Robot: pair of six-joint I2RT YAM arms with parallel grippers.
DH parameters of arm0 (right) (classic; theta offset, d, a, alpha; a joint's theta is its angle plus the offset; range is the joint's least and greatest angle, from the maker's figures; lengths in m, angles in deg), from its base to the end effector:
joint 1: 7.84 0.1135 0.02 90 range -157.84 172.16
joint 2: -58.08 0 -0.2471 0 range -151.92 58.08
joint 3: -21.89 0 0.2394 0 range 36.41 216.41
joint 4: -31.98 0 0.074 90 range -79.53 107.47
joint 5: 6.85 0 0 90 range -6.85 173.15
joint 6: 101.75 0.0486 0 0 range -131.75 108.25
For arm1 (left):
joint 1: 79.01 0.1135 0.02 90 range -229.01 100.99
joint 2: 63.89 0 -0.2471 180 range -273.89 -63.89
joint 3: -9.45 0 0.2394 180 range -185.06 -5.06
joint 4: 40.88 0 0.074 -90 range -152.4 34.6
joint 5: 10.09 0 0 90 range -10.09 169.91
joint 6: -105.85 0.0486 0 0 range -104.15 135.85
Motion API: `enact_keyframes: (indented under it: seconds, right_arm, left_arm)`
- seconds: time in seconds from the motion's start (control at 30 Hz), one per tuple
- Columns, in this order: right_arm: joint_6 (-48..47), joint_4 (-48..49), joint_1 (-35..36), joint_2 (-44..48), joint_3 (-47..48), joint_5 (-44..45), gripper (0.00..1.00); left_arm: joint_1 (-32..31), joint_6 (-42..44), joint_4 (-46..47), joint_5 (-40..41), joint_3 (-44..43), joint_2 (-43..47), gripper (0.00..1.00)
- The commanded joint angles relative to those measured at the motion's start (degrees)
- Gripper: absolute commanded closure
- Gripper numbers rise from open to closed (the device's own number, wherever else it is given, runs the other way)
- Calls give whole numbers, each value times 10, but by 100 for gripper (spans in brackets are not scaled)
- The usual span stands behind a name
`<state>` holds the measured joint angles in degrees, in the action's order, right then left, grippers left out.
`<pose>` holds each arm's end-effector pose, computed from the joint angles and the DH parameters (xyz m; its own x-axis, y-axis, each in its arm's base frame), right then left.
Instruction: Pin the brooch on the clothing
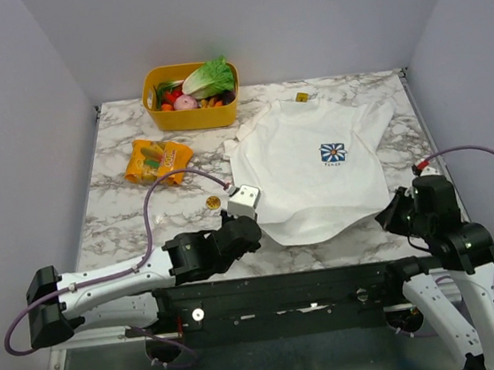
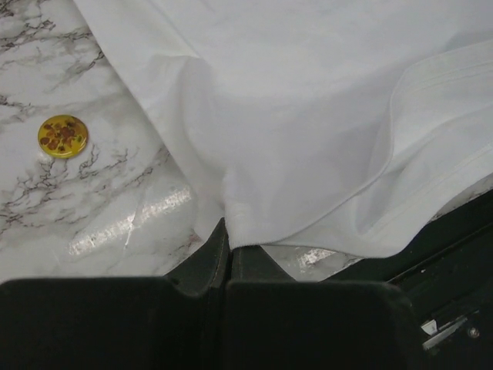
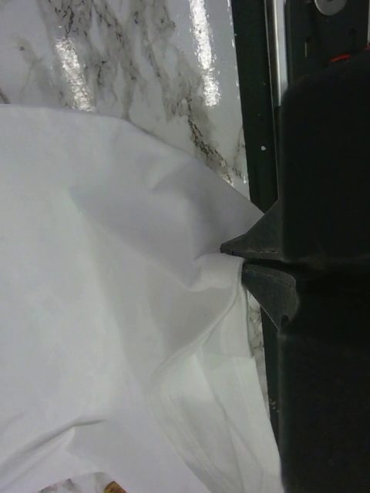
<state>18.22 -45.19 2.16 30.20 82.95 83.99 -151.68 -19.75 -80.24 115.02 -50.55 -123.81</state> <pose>0.0889 0.0150 0.2749 -0.6741 0.3883 -0.6283 0.2003 0.9149 0.3506 0.0933 -0.2051 0.2556 -0.5307 0.1022 -0.8414 0.4174 0.8955 -0.1545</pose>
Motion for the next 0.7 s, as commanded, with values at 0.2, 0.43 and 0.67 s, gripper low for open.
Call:
enact_keyframes:
  seconds: [0.2, 0.43, 0.67]
  right_arm:
    - [-11, -92, -2, 21, 22, 1, 92]
    - [-14, -148, -3, 42, 34, 8, 92]
    - [-17, -181, -3, 62, 47, 7, 88]
  left_arm:
    - [-86, -122, -87, 34, -1, 0, 100]
    - [-158, -194, -174, 63, -21, -30, 100]
    - [-187, -244, -234, 88, -38, -65, 100]
